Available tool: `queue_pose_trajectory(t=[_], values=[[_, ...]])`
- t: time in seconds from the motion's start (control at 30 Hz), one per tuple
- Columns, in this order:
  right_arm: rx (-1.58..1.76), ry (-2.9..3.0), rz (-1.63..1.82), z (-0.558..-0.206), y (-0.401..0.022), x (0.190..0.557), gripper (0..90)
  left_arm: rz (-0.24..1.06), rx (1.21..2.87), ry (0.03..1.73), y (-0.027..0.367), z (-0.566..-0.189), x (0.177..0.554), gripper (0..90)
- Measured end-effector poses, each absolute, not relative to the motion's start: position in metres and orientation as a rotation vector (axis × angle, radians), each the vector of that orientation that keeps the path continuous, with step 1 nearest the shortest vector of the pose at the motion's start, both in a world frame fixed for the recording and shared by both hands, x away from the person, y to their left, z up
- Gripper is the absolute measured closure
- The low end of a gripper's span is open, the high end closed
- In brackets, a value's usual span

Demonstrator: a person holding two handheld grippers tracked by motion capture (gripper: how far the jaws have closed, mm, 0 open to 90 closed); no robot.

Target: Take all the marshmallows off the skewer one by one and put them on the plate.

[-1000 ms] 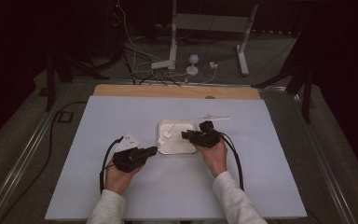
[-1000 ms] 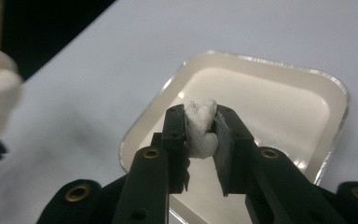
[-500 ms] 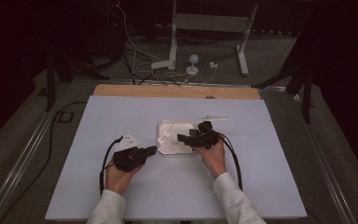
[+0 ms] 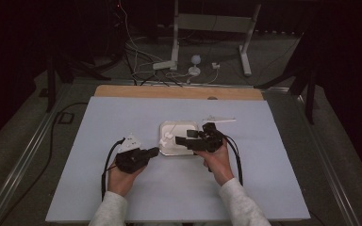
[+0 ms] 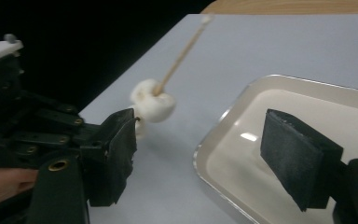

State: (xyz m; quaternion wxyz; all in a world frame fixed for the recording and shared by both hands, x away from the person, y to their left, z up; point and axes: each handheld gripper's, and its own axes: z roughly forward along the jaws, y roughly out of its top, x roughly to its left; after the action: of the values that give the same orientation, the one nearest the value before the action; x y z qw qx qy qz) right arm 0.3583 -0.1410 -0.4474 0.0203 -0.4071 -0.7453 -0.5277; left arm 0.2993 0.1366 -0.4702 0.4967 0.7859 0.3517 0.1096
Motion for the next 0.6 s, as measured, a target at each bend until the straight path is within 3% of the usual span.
queue_pose_trajectory(t=[0.33, 0.6], values=[[-1.208, -2.276, -1.641, -0.449, -0.130, 0.357, 32.5, 0.252, 1.900, 0.836, 0.133, -0.470, 0.299, 90.0], [-1.170, -2.201, -1.636, -0.452, -0.124, 0.360, 47.7, 0.233, 1.879, 0.811, 0.130, -0.470, 0.298, 90.0]])
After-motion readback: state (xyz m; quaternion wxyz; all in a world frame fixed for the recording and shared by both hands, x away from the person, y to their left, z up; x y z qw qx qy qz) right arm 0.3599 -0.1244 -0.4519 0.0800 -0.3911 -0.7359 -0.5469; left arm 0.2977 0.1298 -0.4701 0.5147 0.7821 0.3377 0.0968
